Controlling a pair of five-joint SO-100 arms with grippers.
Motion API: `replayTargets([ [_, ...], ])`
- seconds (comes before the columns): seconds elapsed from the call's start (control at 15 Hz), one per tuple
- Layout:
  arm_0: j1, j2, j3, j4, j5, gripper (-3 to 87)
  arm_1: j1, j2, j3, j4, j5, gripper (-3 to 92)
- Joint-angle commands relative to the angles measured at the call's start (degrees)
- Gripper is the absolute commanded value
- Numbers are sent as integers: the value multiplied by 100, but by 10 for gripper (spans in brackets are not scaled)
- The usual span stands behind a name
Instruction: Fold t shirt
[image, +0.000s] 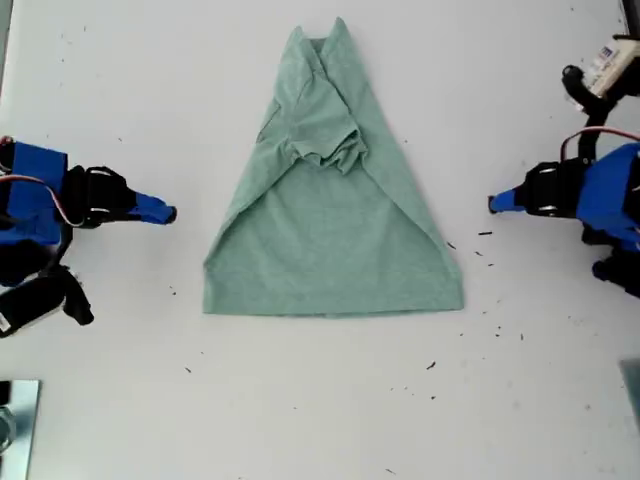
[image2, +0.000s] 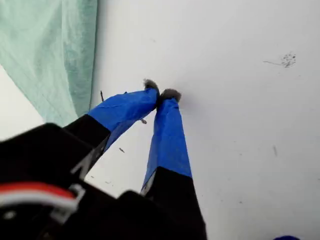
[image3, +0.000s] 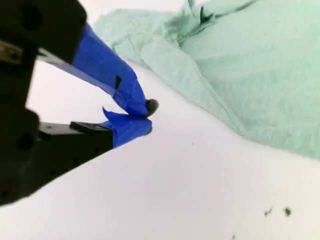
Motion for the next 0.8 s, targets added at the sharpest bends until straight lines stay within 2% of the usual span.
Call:
replayTargets([
  [0.0,-79,167,185,-114,9,-2,-475,-1020,-1222,202,176,23],
  [0.13,-88,193,211,-123,35,-2,-993,-3876,-4676,1433,35,23],
  [0.2,-88,211,211,-123,62,-2,-1327,-4957,-6144,1951,-44,137],
  [0.27,-88,211,220,-123,70,-2,-1723,-5669,-7014,1960,-229,304],
  [0.33,-79,220,220,-123,79,-2,-2004,-6328,-7523,2030,-378,333],
  [0.53,-44,229,229,-123,97,-2,-2162,-6768,-6653,1608,-360,336],
  [0.73,-26,255,229,-114,132,-2,-2312,-6759,-5238,158,-220,328],
])
